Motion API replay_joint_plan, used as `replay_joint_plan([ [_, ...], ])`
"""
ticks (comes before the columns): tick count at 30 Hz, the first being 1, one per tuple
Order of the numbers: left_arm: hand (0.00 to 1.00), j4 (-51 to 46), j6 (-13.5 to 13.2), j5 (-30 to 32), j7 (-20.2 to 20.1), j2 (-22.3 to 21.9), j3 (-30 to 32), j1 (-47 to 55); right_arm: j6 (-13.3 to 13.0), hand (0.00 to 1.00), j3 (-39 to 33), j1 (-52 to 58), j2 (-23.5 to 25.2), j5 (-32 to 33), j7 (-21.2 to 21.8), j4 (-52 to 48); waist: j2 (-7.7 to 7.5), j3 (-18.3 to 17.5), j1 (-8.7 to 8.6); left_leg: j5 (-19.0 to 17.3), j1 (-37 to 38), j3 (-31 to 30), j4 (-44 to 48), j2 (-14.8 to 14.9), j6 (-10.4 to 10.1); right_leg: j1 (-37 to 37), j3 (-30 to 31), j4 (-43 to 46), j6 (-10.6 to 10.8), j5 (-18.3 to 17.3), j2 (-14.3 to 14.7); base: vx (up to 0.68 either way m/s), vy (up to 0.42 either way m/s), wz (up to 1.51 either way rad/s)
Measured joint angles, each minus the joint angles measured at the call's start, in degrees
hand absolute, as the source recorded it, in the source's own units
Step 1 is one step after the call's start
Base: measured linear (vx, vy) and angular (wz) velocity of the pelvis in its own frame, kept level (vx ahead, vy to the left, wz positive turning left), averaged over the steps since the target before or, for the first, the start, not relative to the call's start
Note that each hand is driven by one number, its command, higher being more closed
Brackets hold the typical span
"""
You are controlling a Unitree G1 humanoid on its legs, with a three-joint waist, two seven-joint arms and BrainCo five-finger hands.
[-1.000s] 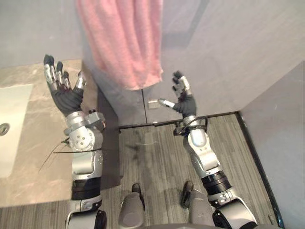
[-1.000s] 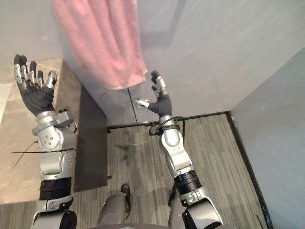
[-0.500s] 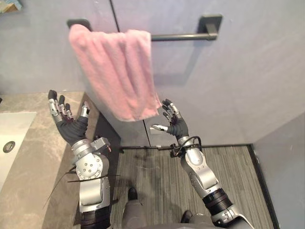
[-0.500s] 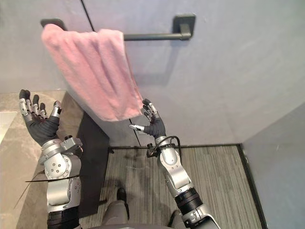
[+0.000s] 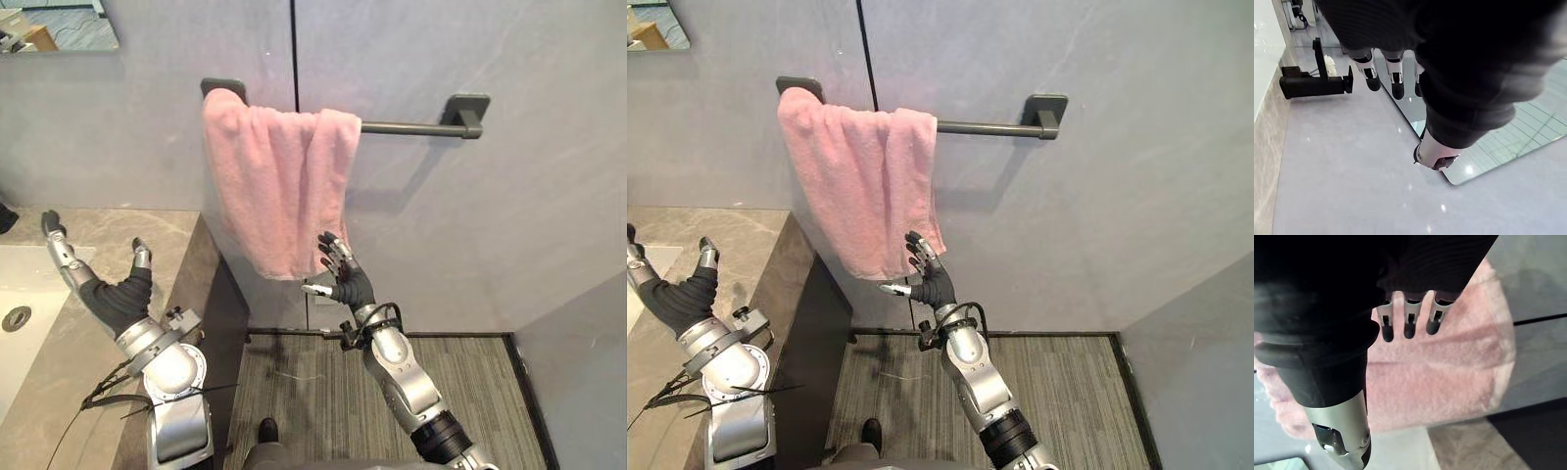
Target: Organize washtable
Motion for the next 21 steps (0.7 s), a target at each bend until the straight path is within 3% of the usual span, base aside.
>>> replay_joint_plan([
  [3,0.0,0.5,-0.8,-4.3,-3.1,0.2,-1.2,-0.1,0.0,0.0,-0.4,0.0,-0.2,0.0,0.0,0.0,0.99,0.1,-0.17,2.2,-1.1,0.1,-2.6,0.4,-0.2,-2.1,-0.1,0.2,0.0,-0.1,0.6,-0.12,-0.012,0.04],
  [8,0.0,8.8,-1.0,-8.7,-5.6,3.7,-1.5,-5.4,0.0,0.0,0.0,-0.4,0.1,0.6,0.2,-0.1,1.01,0.1,0.0,3.3,-3.4,0.0,-2.7,0.6,-0.1,-5.0,-0.1,1.2,0.1,0.0,0.8,-0.09,0.009,0.01],
  [13,0.0,15.6,0.1,-8.4,-0.5,6.7,2.0,-14.3,-0.1,0.0,3.2,-0.6,0.0,1.4,1.0,-3.0,0.77,0.6,-0.4,4.5,-5.5,0.9,-2.5,0.4,0.2,-8.8,1.5,3.6,0.2,0.0,0.0,-0.02,0.018,-0.14],
  [15,0.0,17.1,0.3,-8.5,1.7,8.4,4.2,-18.1,-1.3,0.0,4.3,-1.4,-0.1,2.3,1.0,-5.5,0.82,1.4,-1.44,4.8,-6.3,1.0,-2.5,0.4,0.3,-10.2,1.7,4.9,0.0,-0.2,-0.2,-0.04,0.006,-0.05],
  [21,0.0,19.3,0.8,-9.4,4.1,11.8,5.5,-25.4,-2.3,0.0,4.9,-1.6,-0.2,2.9,1.0,-7.9,0.76,4.0,-1.49,4.8,-8.0,1.5,-2.5,0.3,0.3,-14.2,2.8,9.1,0.0,-1.7,-1.1,-0.05,0.005,-0.05],
])
